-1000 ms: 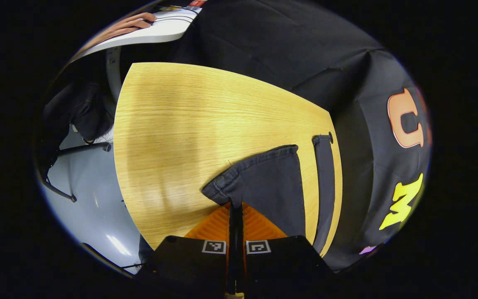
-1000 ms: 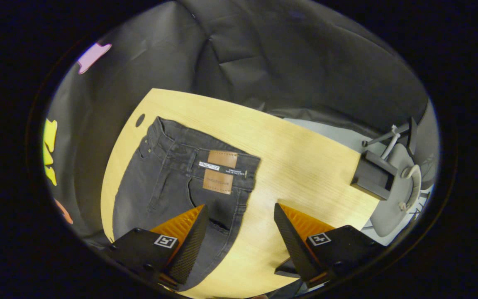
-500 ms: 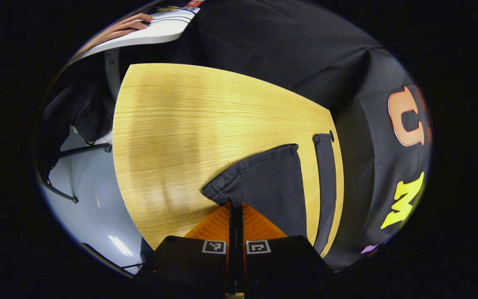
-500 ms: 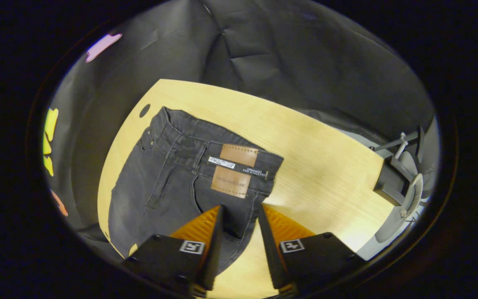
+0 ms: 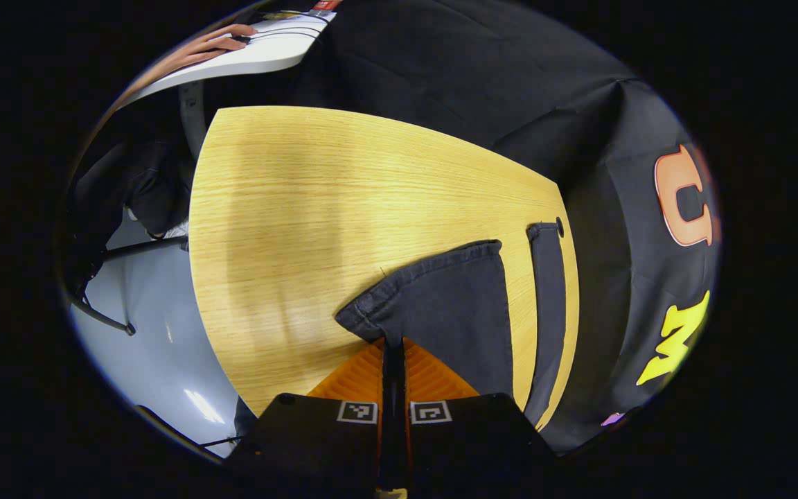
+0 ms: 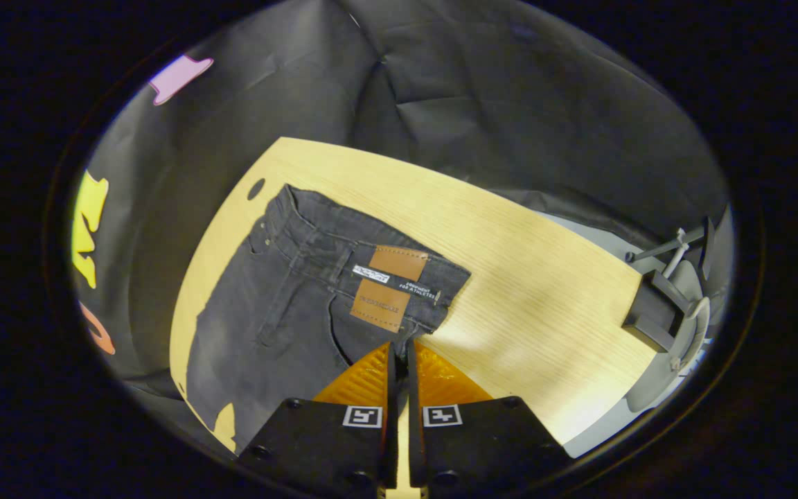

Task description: Grasp the waist and the cuffs of the jeans and fold them to make the two legs overlap; first hold the waist and fold one-third of the jeans toward the cuffs, then hold the cuffs and fold the remaining one-third in the same direction to finish folding.

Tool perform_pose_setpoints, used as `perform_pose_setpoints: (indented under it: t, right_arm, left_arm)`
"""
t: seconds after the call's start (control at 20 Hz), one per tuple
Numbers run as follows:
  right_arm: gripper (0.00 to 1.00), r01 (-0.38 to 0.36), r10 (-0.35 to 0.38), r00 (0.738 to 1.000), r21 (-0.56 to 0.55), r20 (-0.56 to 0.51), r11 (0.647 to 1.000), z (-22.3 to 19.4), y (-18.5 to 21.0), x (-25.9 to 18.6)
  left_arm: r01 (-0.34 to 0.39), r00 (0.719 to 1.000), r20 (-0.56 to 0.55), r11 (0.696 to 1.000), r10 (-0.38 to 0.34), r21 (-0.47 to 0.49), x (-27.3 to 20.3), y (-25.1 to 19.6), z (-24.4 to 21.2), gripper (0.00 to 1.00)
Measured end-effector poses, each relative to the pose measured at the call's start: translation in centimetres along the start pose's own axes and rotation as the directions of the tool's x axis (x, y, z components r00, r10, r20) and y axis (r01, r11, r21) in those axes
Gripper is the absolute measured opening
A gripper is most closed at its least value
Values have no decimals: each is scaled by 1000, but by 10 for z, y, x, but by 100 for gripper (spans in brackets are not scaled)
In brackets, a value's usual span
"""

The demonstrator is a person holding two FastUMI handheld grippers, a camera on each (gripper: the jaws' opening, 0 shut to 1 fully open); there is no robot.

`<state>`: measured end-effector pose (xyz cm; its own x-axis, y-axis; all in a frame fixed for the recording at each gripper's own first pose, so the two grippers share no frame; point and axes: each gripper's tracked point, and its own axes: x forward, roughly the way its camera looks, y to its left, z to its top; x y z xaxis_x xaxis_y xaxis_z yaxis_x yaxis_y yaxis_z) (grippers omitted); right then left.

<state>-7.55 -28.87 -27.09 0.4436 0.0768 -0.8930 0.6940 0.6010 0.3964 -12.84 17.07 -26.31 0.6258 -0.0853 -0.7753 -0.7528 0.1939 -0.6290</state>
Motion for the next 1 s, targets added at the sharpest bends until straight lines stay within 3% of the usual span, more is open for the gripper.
perform_pose_setpoints:
  t: [0.35,0.4,0.55,0.85,0.9,1.0]
  right_arm:
    - [3,-175,175,984,4,34,985,18,35,-42]
    - [7,-196,197,980,-8,40,980,21,44,-49]
    - [7,-259,260,964,-23,56,966,32,66,-67]
    - [7,-337,336,941,12,49,941,51,99,-78]
    - [3,-341,340,939,10,49,940,57,104,-76]
    - [7,-355,354,934,5,48,935,65,112,-73]
  left_arm:
    - [85,995,44,994,-88,65,-58,-51,4,3]
    - [106,993,49,992,-109,66,-66,-62,5,3]
    - [179,981,73,983,-182,40,-87,-94,12,3]
    - [202,975,77,977,-207,63,-96,-138,17,3]
    - [213,972,83,974,-220,80,-94,-153,20,3]
    - [227,968,83,968,-236,107,-85,-179,25,3]
